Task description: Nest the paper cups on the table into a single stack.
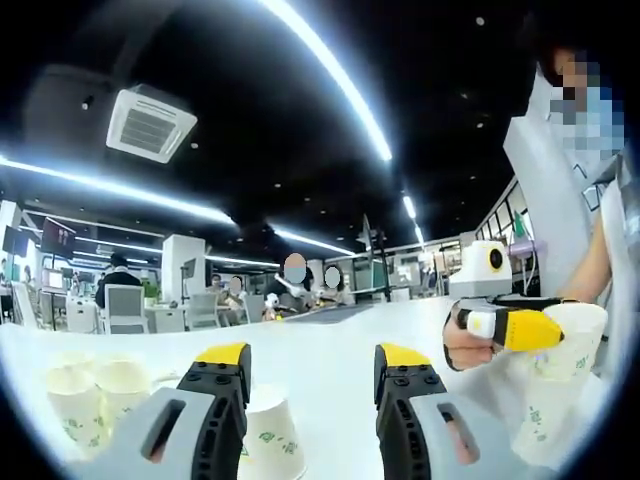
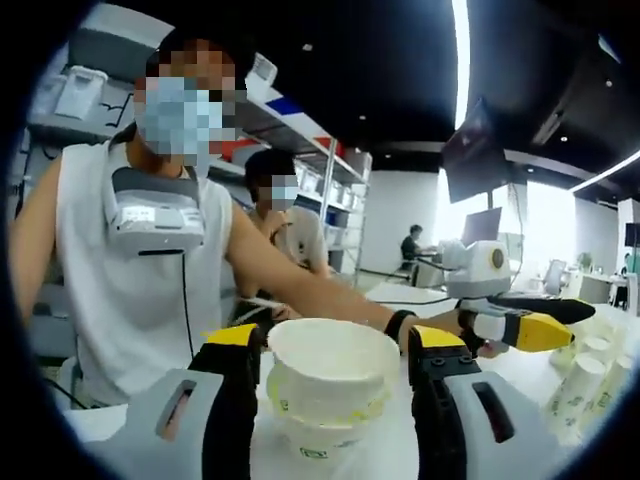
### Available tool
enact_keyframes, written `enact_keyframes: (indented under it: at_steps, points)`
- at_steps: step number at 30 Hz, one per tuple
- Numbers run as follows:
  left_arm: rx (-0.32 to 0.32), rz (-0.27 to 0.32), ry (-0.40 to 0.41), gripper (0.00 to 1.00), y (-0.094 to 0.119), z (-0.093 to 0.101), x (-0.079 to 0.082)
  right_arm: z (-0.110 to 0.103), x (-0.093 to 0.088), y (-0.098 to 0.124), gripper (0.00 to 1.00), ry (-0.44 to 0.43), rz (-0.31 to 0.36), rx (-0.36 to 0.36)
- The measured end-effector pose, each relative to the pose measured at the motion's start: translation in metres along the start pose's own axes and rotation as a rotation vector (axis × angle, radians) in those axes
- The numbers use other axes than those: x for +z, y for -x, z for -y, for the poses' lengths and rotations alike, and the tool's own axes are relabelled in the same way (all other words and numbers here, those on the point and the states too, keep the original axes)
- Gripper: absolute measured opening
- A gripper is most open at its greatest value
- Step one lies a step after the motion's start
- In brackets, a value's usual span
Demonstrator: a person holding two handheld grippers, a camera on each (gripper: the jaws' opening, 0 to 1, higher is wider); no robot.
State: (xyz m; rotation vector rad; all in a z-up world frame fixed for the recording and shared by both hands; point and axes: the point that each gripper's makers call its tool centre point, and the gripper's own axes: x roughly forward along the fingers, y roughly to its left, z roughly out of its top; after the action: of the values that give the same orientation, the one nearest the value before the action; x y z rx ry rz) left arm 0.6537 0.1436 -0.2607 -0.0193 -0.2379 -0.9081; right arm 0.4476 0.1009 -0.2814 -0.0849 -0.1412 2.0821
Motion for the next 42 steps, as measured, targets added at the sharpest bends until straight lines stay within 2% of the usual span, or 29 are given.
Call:
enact_keyframes:
  at_steps: [3, 8, 10, 11, 14, 20, 23, 27, 29, 32, 39, 42]
  points:
    - [-0.001, 0.001, -0.002, 0.53, 0.000, 0.000, 0.000, 0.001, 0.001, 0.004, 0.74, -0.006, 0.010, 0.001]
    - [0.001, -0.002, -0.003, 0.53, 0.001, 0.004, 0.000, 0.006, 0.009, 0.009, 0.75, 0.001, 0.040, -0.020]
    - [0.004, -0.001, -0.005, 0.53, 0.001, 0.003, 0.001, 0.009, 0.019, 0.011, 0.73, 0.026, 0.089, -0.042]
    - [0.006, 0.001, -0.005, 0.53, 0.002, 0.003, 0.001, 0.012, 0.029, 0.015, 0.70, 0.029, 0.145, -0.058]
    - [0.017, 0.007, -0.002, 0.53, 0.003, -0.002, 0.003, 0.023, 0.046, 0.028, 0.67, 0.029, 0.236, -0.116]
    - [0.037, 0.019, 0.014, 0.53, 0.008, -0.003, 0.006, 0.059, 0.051, 0.057, 0.69, -0.014, 0.315, -0.275]
    - [0.052, 0.020, 0.011, 0.53, 0.011, -0.003, 0.007, 0.072, 0.046, 0.069, 0.70, -0.005, 0.312, -0.353]
    - [0.046, 0.024, 0.014, 0.53, 0.010, -0.002, 0.008, 0.081, 0.043, 0.076, 0.71, 0.007, 0.295, -0.402]
    - [0.044, 0.018, 0.018, 0.53, 0.010, -0.011, 0.005, 0.083, 0.041, 0.079, 0.70, 0.006, 0.288, -0.420]
    - [0.042, 0.020, 0.019, 0.53, 0.010, -0.011, 0.005, 0.090, 0.035, 0.080, 0.69, 0.008, 0.265, -0.451]
    - [0.035, 0.024, 0.018, 0.53, 0.008, -0.003, 0.006, 0.093, 0.032, 0.080, 0.67, 0.016, 0.248, -0.472]
    - [0.031, 0.025, 0.014, 0.53, 0.007, 0.010, 0.008, 0.092, 0.028, 0.078, 0.62, 0.015, 0.229, -0.458]
